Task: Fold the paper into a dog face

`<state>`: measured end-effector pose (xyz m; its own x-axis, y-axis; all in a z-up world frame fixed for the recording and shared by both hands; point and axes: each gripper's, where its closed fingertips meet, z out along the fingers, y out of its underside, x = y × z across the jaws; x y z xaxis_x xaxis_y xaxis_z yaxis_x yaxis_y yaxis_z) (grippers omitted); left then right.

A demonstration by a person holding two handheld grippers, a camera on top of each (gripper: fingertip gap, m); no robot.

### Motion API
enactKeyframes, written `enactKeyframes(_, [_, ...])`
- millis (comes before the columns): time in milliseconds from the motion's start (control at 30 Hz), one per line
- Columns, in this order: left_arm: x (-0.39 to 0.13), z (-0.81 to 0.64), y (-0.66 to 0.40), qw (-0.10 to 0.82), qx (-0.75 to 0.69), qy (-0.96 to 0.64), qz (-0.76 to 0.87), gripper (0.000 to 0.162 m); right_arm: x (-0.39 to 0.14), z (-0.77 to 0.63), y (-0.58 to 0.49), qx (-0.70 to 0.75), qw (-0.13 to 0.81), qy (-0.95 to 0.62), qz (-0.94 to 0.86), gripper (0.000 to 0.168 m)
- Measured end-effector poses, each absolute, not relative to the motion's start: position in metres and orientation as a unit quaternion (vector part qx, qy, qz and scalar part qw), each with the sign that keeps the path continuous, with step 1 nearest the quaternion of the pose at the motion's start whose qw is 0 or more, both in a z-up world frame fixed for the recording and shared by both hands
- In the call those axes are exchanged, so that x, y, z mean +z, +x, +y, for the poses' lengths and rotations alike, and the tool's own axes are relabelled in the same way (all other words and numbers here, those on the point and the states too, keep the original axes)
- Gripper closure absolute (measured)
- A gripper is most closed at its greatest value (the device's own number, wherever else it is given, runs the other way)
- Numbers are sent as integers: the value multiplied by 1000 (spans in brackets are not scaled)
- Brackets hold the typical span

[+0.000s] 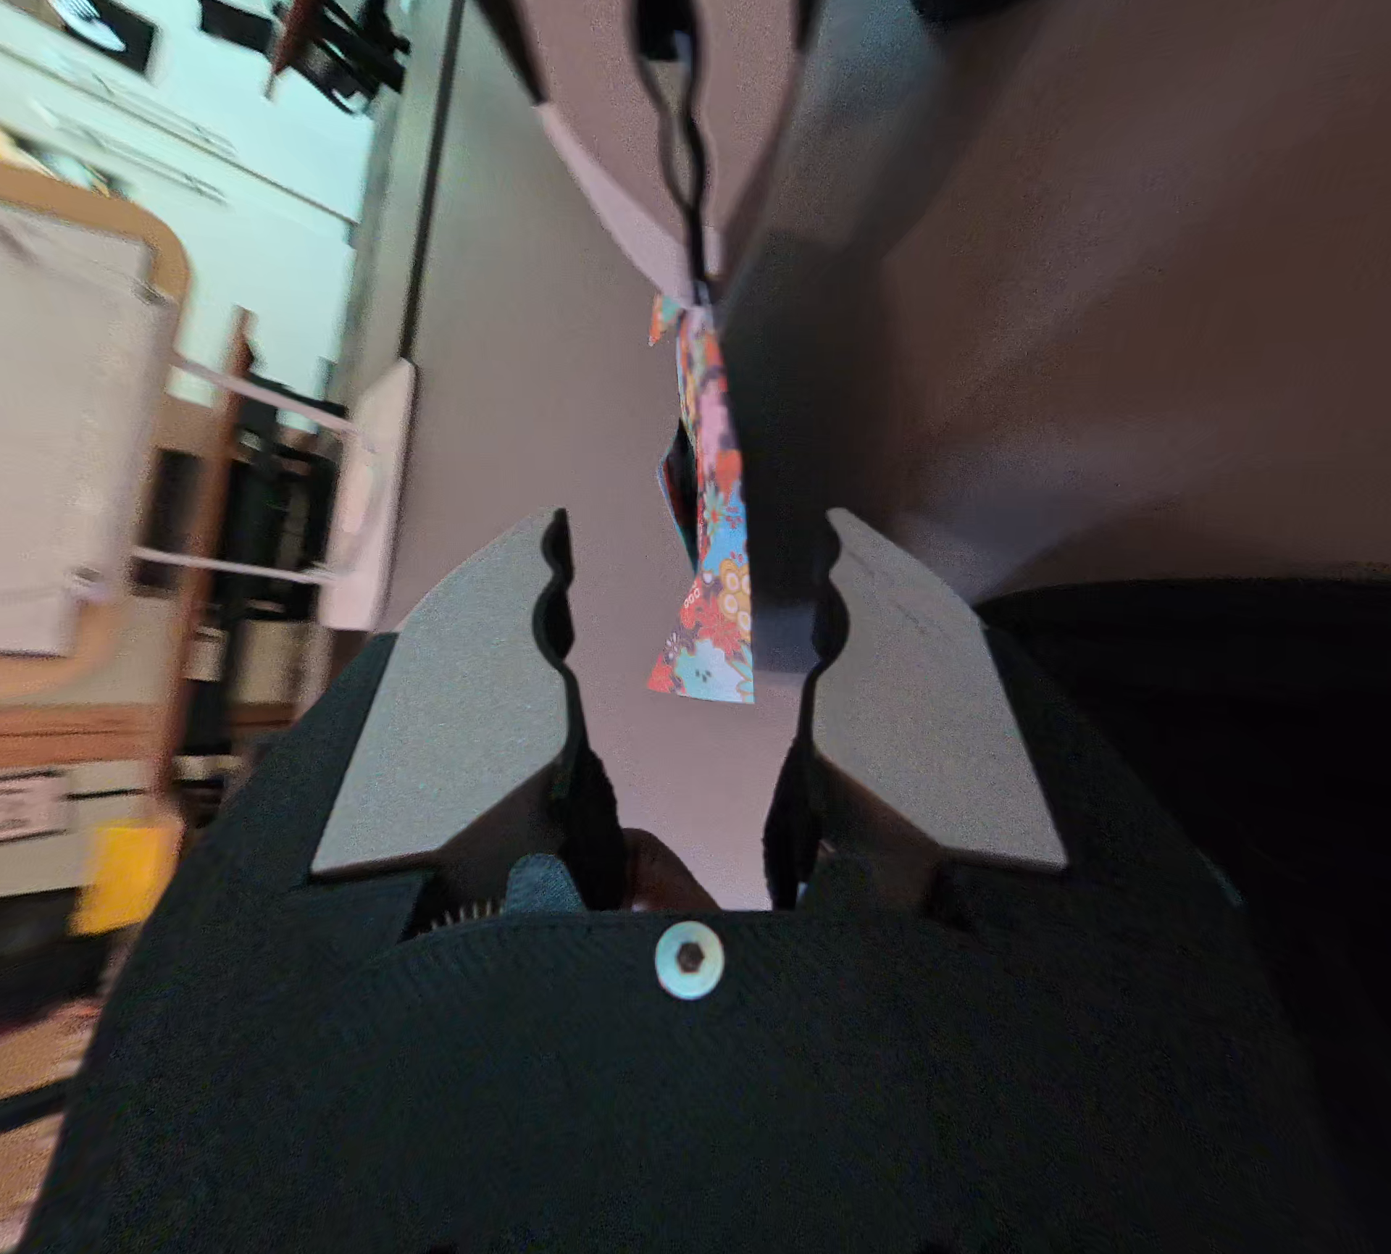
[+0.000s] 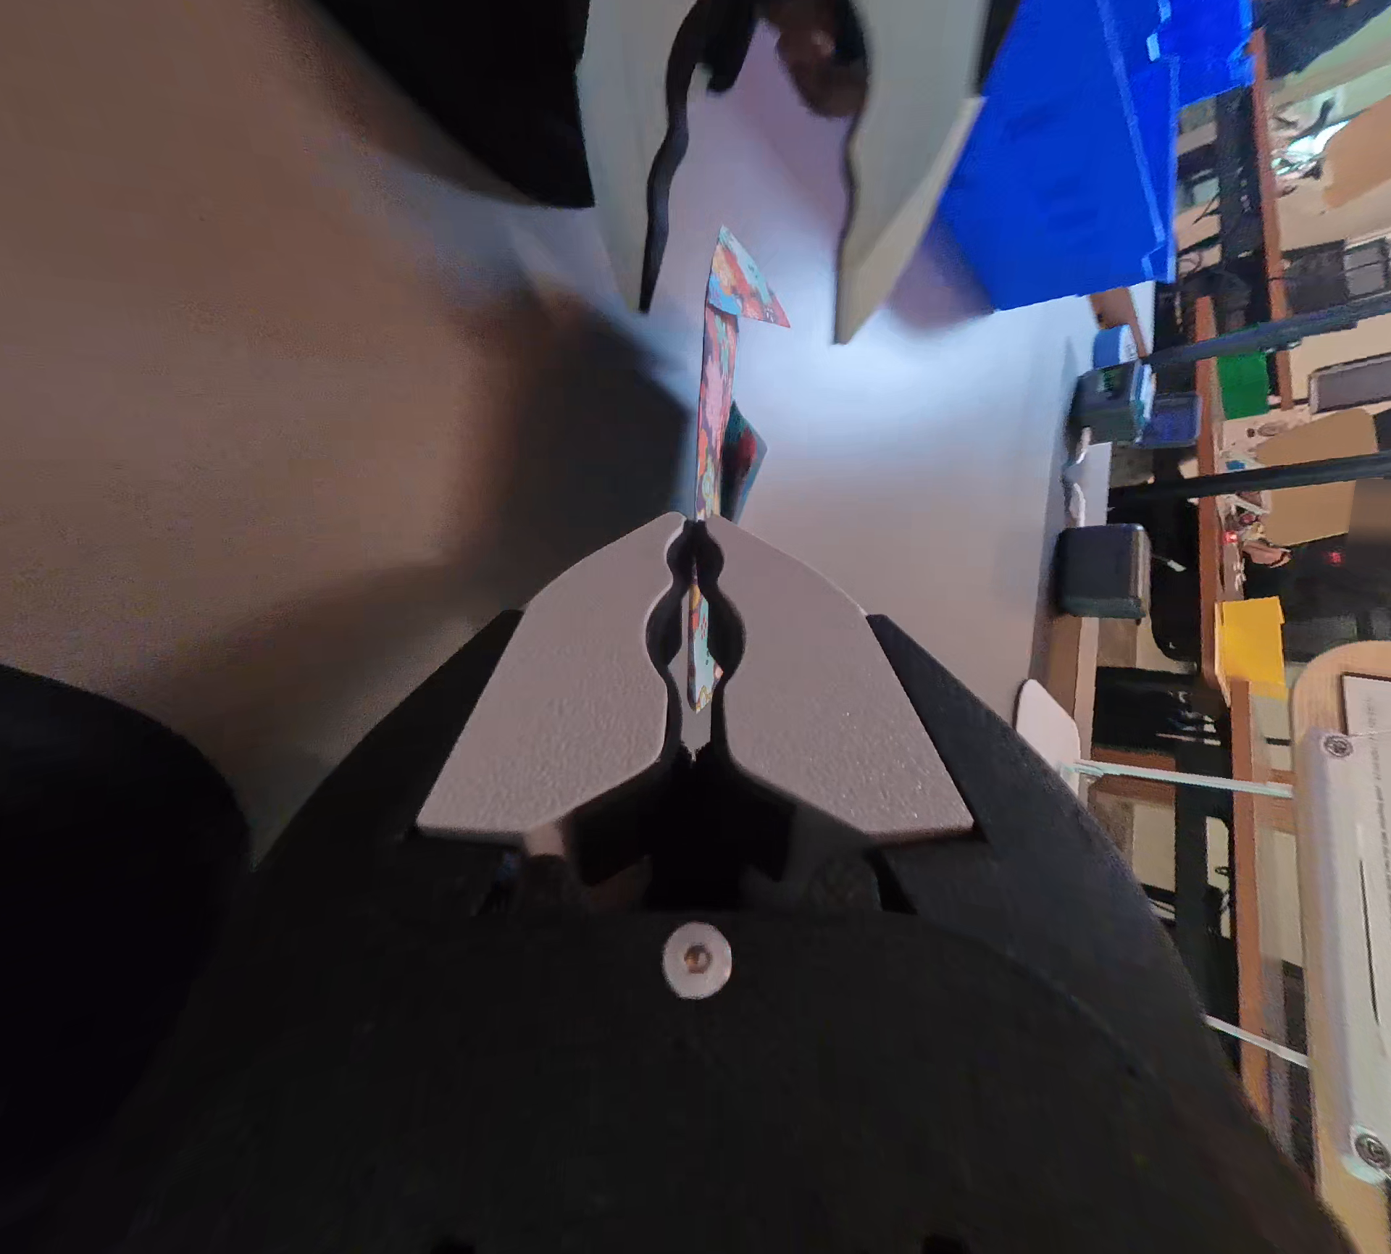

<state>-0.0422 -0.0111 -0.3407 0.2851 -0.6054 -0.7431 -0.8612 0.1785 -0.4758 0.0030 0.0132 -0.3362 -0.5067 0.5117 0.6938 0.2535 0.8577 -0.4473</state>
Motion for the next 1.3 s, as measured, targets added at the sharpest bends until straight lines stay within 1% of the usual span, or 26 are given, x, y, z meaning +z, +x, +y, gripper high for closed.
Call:
enactKeyframes(67, [-332, -5, -36, 524, 167, -590, 591, 126, -324, 14, 4, 166, 453, -225, -847, 168])
enactKeyframes(133, [-324, -1, -31, 540, 168, -579, 588, 152, -315, 16, 5, 169, 466, -225, -839, 168])
enactKeyframes(167, [-321, 0, -30, 542, 159, -583, 584, 161, -311, 18, 6, 164, 474, -223, -836, 168])
enactKeyframes(267, [-314, 2, -28, 544, 127, -606, 567, 162, -302, 20, 7, 139, 503, -208, -827, 168])
enactKeyframes(333, [-309, 3, -28, 547, 124, -609, 560, 162, -297, 18, 6, 115, 523, -188, -824, 157])
enactKeyframes(400, [-307, 3, -27, 546, 116, -615, 558, 162, -299, 18, 5, 85, 516, -179, -834, 168])
enactKeyframes(500, [-305, 4, -28, 544, 116, -619, 554, 162, -297, 18, 5, 80, 508, -188, -837, 168])
enactKeyframes(600, [-297, 5, -28, 567, 106, -620, 531, 162, -283, 22, 3, 124, 535, -210, -809, 168])
enactKeyframes(667, [-282, 10, -30, 601, 129, -614, 495, 162, -256, 33, 0, 183, 588, -264, -743, 162])
enactKeyframes(733, [-262, 21, -46, 632, 217, -599, 442, 162, -224, 61, 4, 244, 642, -368, -627, 142])
enactKeyframes(767, [-250, 26, -57, 643, 277, -582, 413, 162, -213, 71, 7, 308, 640, -431, -556, 137])
enactKeyframes(800, [-239, 29, -65, 649, 331, -564, 388, 162, -206, 77, 8, 393, 619, -488, -474, 133])
enactKeyframes(833, [-231, 32, -71, 648, 375, -549, 371, 162, -204, 73, 4, 491, 572, -518, -404, 124])
enactKeyframes(867, [-225, 34, -73, 643, 410, -535, 364, 162, -204, 66, -4, 578, 510, -532, -349, 121])
enactKeyframes(933, [-219, 38, -67, 636, 456, -504, 366, 162, -207, 55, -23, 687, 398, -544, -271, 114])
enactKeyframes(967, [-219, 41, -64, 630, 470, -495, 370, 162, -207, 53, -31, 714, 361, -546, -246, 113])
enactKeyframes(1000, [-220, 43, -61, 626, 479, -490, 372, 162, -210, 56, -38, 724, 342, -555, -226, 116])
enactKeyframes(1033, [-221, 45, -57, 625, 483, -485, 375, 162, -211, 60, -42, 728, 336, -557, -215, 126])
enactKeyframes(1067, [-223, 45, -53, 627, 479, -483, 381, 162, -208, 62, -43, 737, 340, -543, -216, 151])
enactKeyframes(1100, [-228, 46, -48, 627, 462, -489, 393, 161, -207, 65, -42, 734, 352, -539, -219, 167])
enactKeyframes(1133, [-236, 47, -43, 624, 429, -511, 407, 150, -208, 71, -39, 723, 366, -539, -229, 168])
enactKeyframes(1200, [-248, 44, -37, 630, 308, -584, 408, 114, -206, 79, -29, 708, 367, -537, -275, 168])
enactKeyframes(1233, [-247, 38, -33, 650, 219, -613, 392, 103, -205, 81, -23, 705, 349, -534, -309, 168])
enactKeyframes(1267, [-239, 30, -33, 675, 118, -635, 357, 96, -207, 78, -19, 703, 305, -536, -355, 168])
enactKeyframes(1300, [-229, 24, -35, 692, 12, -652, 310, 97, -212, 73, -14, 696, 243, -543, -403, 168])
